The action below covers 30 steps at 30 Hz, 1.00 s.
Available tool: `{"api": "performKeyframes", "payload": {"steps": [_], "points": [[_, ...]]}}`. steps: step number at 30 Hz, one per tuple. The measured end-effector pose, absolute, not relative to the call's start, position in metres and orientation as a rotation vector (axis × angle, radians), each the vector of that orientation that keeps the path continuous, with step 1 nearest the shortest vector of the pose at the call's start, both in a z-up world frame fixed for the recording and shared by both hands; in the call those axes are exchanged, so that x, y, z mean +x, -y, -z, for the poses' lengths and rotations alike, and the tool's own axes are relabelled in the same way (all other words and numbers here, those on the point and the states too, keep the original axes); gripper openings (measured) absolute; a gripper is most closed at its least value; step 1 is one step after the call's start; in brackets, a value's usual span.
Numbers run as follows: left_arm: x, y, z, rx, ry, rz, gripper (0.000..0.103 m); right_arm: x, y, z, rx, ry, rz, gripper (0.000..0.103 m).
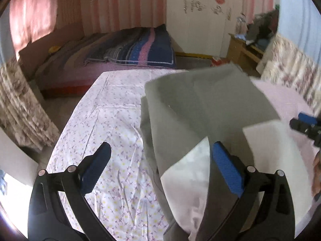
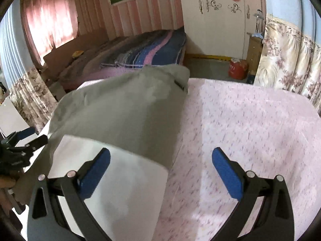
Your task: Fold large clothes
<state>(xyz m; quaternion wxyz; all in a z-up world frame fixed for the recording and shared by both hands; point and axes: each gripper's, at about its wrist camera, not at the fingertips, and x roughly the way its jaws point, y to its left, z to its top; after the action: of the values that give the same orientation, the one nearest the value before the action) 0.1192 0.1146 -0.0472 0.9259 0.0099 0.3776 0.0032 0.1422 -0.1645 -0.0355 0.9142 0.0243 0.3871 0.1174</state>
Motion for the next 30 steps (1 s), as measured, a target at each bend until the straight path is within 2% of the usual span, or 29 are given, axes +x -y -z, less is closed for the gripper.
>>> {"api": "performKeyframes", "payload": {"steps": [7, 12, 22, 27, 30], "points": [[0.109, -0.107, 0.082, 0.232, -0.701, -0.116, 0.1, 0.129, 0.151, 0.053, 0.02, -0.827, -0.235, 0.101], [0.106, -0.109, 0.085, 0.23, -0.678, -0.171, 0.1, 0.13, 0.152, 0.064, 0.053, -0.829, -0.237, 0.101], [0.12, -0.129, 0.089, 0.091, -0.746, -0.099, 0.1, 0.136, 0.152, 0.066, 0.084, -0.853, -0.261, 0.101], [0.118, -0.141, 0.083, 0.036, -0.707, -0.072, 0.1, 0.147, 0.162, 0.073, 0.209, -0.917, -0.332, 0.101], [0.127, -0.14, 0.087, 0.026, -0.766, -0.016, 0.1, 0.152, 0.159, 0.074, 0.222, -0.905, -0.345, 0.101]]}}
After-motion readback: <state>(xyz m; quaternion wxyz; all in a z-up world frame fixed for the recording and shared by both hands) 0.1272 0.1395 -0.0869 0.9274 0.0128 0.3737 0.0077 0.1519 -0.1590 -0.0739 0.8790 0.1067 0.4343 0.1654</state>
